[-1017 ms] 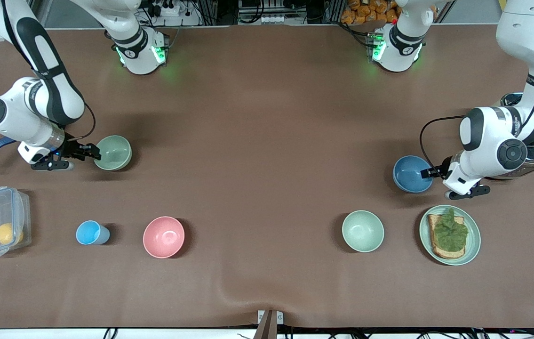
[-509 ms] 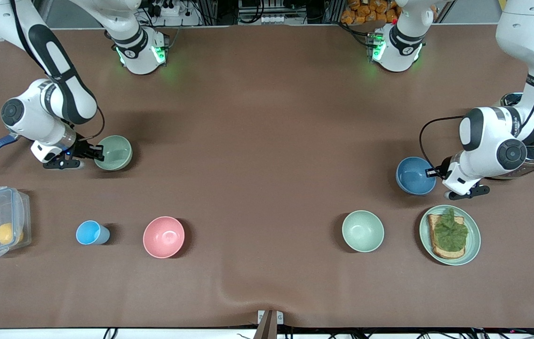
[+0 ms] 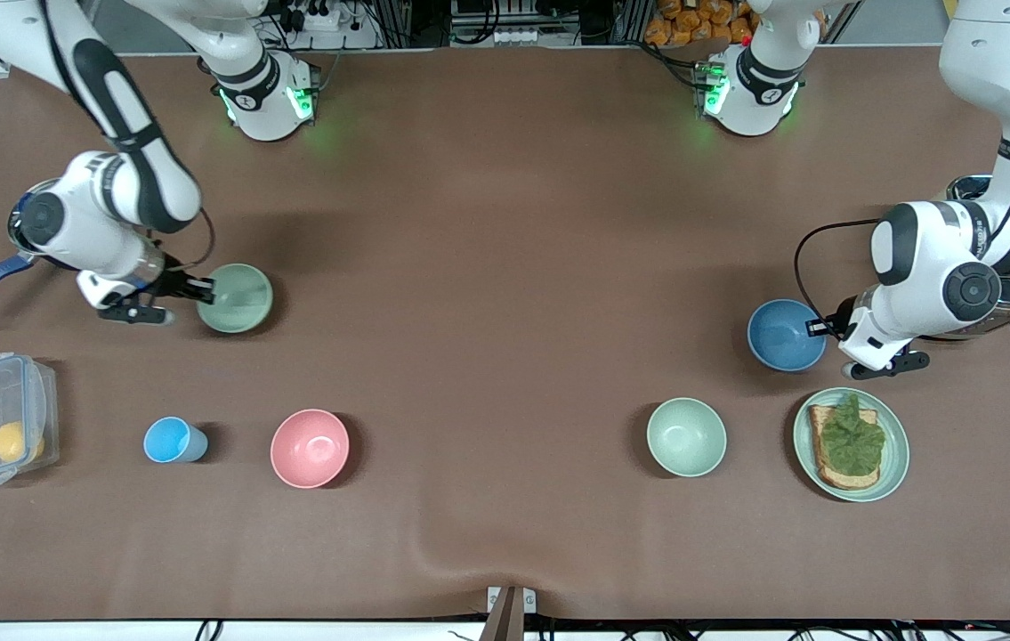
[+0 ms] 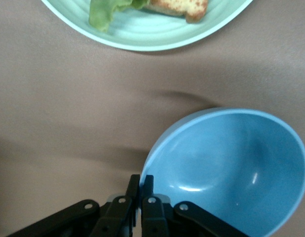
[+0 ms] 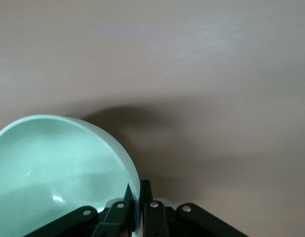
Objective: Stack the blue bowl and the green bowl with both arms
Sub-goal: 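Grip the green bowl rim with the right gripper and slide it toward the table middle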
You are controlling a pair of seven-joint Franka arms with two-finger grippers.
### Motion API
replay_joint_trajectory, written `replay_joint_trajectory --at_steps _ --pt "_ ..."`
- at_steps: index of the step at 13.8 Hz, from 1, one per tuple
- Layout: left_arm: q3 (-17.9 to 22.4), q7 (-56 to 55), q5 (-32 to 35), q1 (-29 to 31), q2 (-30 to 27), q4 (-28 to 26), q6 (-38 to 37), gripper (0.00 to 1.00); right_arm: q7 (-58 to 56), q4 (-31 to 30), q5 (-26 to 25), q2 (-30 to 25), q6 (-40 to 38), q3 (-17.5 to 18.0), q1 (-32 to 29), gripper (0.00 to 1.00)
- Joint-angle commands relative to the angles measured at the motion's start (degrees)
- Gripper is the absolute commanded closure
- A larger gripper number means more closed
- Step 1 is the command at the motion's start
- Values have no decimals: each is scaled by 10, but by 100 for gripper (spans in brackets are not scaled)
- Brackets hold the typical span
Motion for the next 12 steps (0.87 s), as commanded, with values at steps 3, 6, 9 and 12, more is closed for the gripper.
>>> replay_joint_trajectory --at_steps 3,6,9,12 --pt "-18 -12 5 0 -39 52 -85 100 185 11 23 -46 -63 8 106 100" --pt "-45 -13 4 1 -42 103 -139 100 360 60 70 -42 -79 20 208 100" --pt "-61 -16 4 0 -42 139 -160 100 516 119 73 -5 -65 19 300 100" --pt "-76 -23 2 -2 -41 151 -167 100 604 183 122 34 -57 19 352 100"
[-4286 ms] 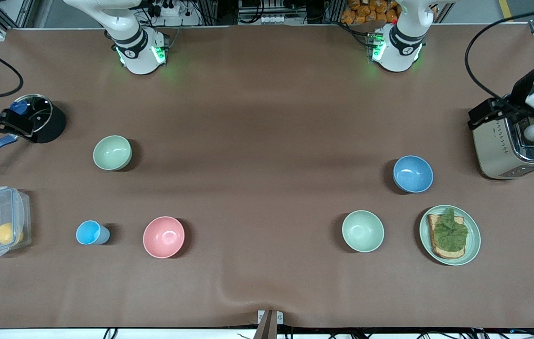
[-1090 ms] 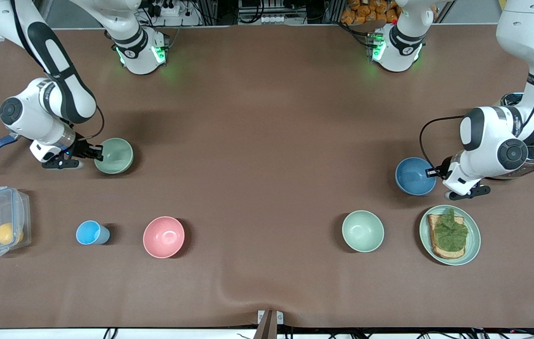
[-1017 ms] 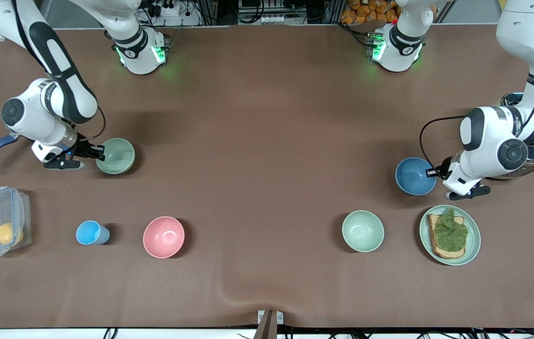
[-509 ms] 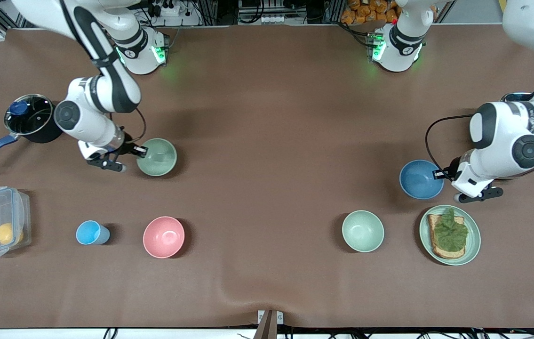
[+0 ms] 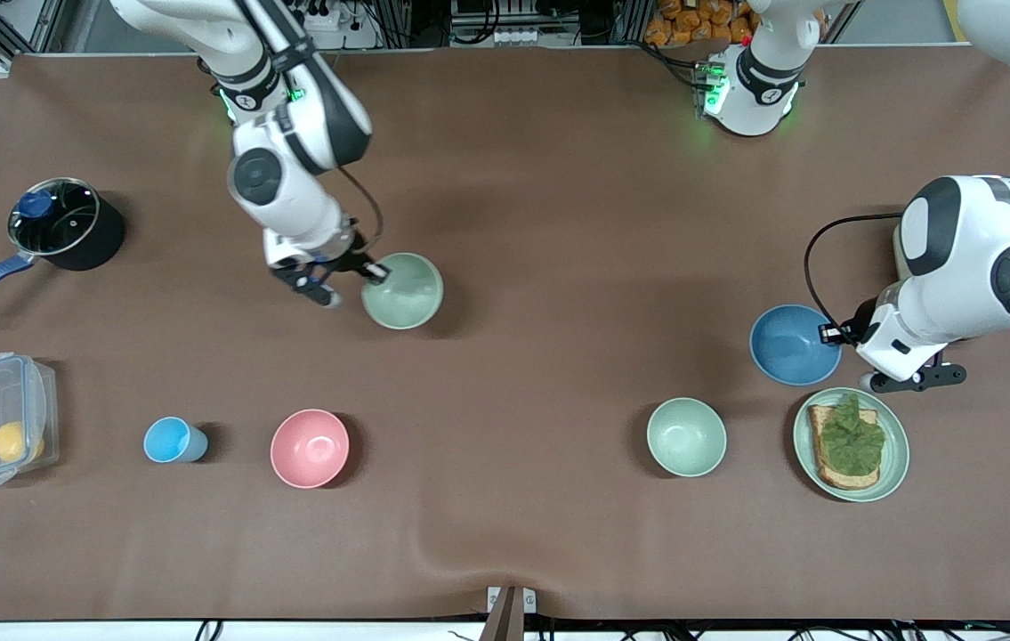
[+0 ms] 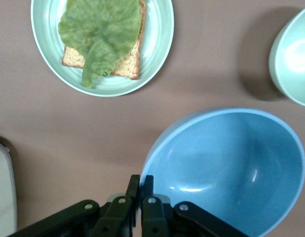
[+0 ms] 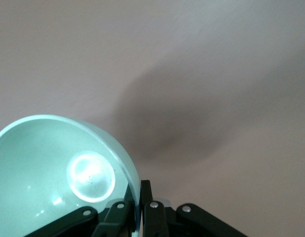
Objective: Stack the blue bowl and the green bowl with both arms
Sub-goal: 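Grip the green bowl rim with the right gripper and slide it toward the table middle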
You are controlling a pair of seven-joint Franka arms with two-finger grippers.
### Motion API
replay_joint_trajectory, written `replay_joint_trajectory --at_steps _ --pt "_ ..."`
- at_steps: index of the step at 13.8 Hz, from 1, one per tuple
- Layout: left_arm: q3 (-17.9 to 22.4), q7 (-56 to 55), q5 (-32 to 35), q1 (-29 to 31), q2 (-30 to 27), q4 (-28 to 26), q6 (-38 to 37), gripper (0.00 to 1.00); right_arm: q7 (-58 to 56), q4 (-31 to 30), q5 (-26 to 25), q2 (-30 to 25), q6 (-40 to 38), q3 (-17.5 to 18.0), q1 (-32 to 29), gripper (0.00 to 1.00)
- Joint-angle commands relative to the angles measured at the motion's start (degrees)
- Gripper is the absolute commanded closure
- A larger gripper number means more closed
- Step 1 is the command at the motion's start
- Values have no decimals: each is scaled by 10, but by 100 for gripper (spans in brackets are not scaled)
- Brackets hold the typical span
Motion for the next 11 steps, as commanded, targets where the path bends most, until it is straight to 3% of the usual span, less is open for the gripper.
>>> replay_joint_trajectory --at_steps 1,3,7,9,11 --pt "-19 -19 1 1 0 10 -23 100 61 63 56 59 31 -5 38 100" --pt "-38 -39 0 -1 1 10 -34 100 115 78 59 95 88 -5 78 100" --pt "-49 -59 1 -1 0 17 -35 100 214 147 48 158 102 -12 141 100" --pt "-61 -62 1 2 -1 31 -37 100 251 185 36 186 102 -37 181 100" --pt "-65 -62 0 1 -1 49 -54 100 292 206 13 216 100 -87 244 100"
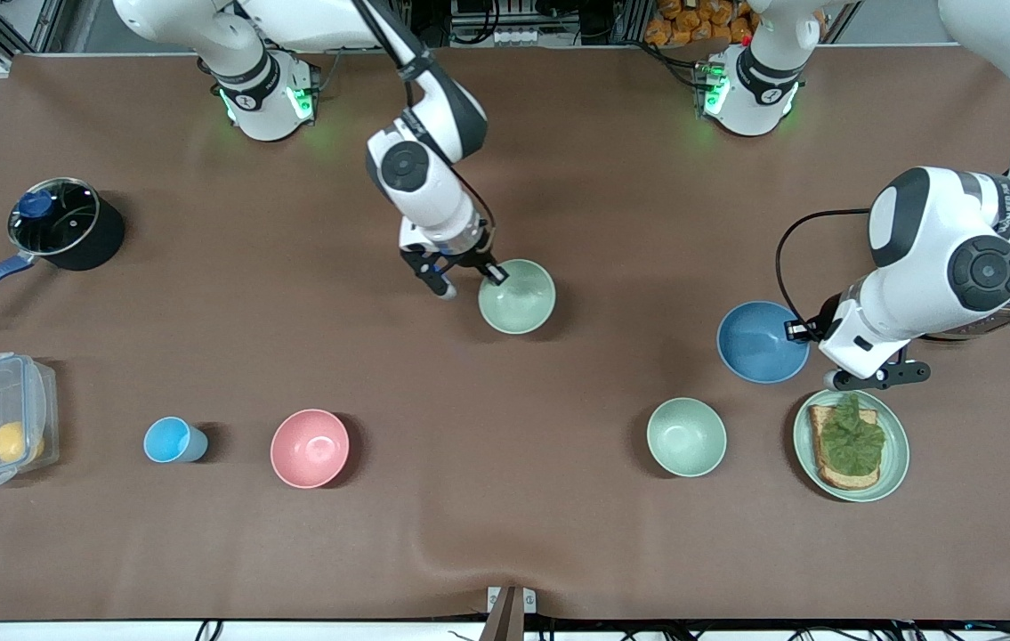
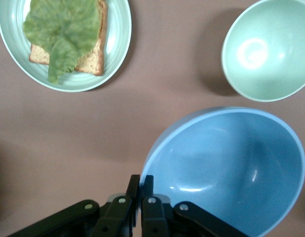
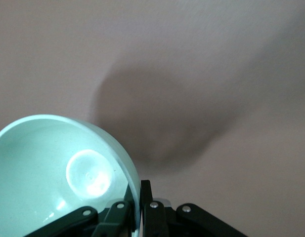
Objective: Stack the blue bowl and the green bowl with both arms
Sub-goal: 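Grip the green bowl rim with the right gripper and slide it toward the table middle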
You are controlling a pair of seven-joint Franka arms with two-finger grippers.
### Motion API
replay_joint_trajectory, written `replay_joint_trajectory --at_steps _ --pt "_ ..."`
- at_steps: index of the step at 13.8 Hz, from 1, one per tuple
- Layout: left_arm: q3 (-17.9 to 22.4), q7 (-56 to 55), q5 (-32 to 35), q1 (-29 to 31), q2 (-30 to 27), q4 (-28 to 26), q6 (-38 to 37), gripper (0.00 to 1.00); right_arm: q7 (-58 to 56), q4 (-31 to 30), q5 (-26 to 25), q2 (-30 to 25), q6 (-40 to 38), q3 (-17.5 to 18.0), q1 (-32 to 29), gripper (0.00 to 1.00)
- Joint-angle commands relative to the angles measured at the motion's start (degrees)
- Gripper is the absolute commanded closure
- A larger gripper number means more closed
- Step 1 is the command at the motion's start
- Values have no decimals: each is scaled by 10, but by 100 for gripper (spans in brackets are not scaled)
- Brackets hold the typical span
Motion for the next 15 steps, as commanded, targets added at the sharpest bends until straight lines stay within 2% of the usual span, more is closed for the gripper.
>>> replay_joint_trajectory --at_steps 1,3,7,11,13,14,15 --pt "-11 -7 0 3 -1 22 -29 100 61 49 -26 49 -4 -75 85 100" --pt "-12 -7 0 3 -1 22 -29 100 83 64 -27 68 -5 -91 110 100" --pt "-23 -7 -32 7 -4 27 -29 100 119 96 -27 88 -6 -93 118 100" --pt "-23 -1 -33 8 -7 33 -30 100 140 111 -27 104 -6 -94 127 100" --pt "-24 -1 -35 7 -8 36 -31 100 153 115 -28 109 -5 -94 128 77" --pt "-24 -1 -43 7 -8 37 -30 100 153 115 -29 110 -6 -94 128 62" --pt "-24 0 -44 7 -8 37 -30 100 156 115 -29 109 -6 -94 128 26"
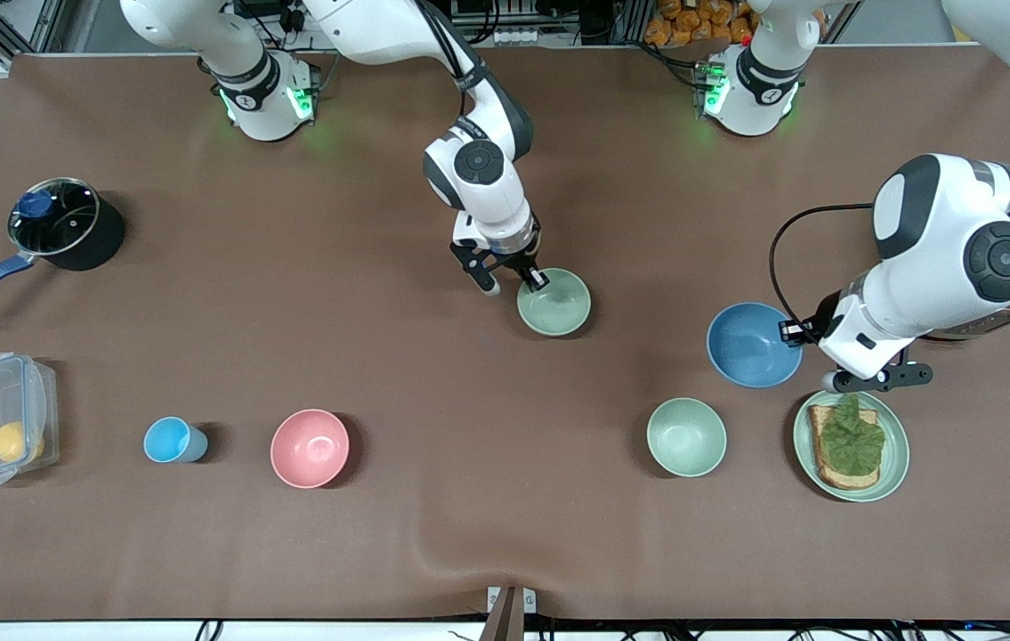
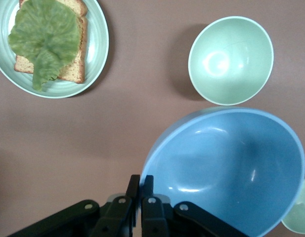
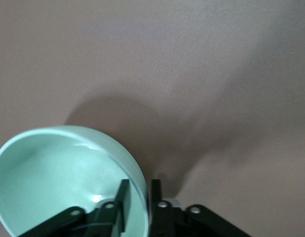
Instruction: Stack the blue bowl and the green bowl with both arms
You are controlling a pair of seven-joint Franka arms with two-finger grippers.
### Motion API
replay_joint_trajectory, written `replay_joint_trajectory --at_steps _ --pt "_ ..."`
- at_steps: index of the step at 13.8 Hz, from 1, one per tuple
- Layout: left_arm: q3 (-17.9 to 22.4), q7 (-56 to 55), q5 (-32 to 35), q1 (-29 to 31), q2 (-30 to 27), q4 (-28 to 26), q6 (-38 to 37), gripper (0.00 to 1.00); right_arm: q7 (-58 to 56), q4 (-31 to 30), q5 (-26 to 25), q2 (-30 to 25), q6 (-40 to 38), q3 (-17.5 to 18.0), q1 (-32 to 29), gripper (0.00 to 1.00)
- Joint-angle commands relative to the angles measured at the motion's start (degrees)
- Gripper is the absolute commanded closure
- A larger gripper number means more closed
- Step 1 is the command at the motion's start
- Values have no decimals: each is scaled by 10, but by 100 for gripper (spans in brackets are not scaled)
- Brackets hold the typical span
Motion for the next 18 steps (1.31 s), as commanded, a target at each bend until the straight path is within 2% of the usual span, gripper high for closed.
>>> replay_joint_trajectory --at_steps 1,2,6,9,10,12,14,18 --pt "-6 1 -16 7 -8 5 -13 100 24 17 -10 9 -6 -10 8 16" --pt "-7 0 -16 5 -8 5 -13 100 24 17 -10 7 -10 -10 7 0" --pt "-25 -8 -17 6 -10 5 -16 100 23 26 -8 -6 -51 -22 2 0" --pt "-43 -25 -17 6 -21 5 -31 100 24 41 1 -27 -125 -38 -12 0" --pt "-49 -37 -17 5 -24 5 -35 100 37 41 14 -41 -159 -38 -35 0" --pt "-67 -62 -17 5 -29 5 -43 100 46 42 62 -54 -202 -37 -58 0" --pt "-92 -105 -17 4 -29 2 -48 100 53 40 140 -47 -200 -39 -84 0" --pt "-124 -167 -17 0 -23 -13 -43 100 46 36 244 -20 -188 -37 -120 0"
